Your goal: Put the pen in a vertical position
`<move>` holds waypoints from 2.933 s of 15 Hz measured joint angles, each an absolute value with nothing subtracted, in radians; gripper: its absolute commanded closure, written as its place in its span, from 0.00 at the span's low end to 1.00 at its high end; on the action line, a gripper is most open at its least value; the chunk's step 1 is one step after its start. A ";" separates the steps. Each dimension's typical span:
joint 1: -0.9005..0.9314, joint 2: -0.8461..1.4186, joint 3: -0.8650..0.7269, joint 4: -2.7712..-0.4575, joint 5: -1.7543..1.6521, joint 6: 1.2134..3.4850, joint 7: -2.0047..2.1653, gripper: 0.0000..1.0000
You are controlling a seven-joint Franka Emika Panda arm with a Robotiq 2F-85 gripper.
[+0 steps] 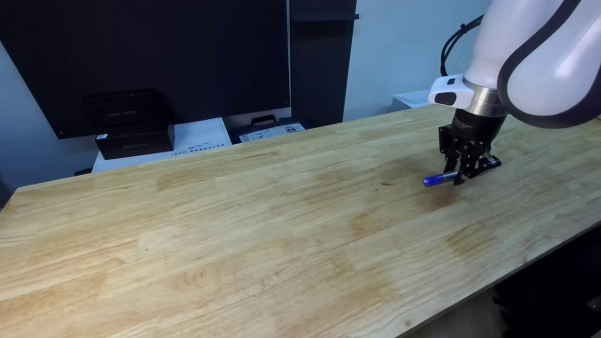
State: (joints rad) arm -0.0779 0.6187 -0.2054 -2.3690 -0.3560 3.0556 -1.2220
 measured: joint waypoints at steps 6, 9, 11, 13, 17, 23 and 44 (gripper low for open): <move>-0.062 0.575 -0.207 -2.379 -0.359 3.018 -1.205 0.95; -0.039 0.508 -0.195 -2.378 -0.342 2.906 -1.122 0.95; -0.023 0.452 -0.176 -2.372 -0.318 2.815 -1.028 0.95; -0.022 0.408 -0.135 -2.349 -0.270 2.714 -0.951 0.95; -0.028 0.385 -0.062 -2.278 -0.161 2.537 -0.823 0.41; -0.043 0.337 -0.074 -2.350 -0.415 2.484 -0.841 0.88; -0.049 0.337 -0.057 -2.452 -0.372 2.672 -0.491 0.41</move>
State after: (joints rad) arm -0.0486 0.3369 -0.0572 -2.4521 -0.3715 2.6723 -0.4914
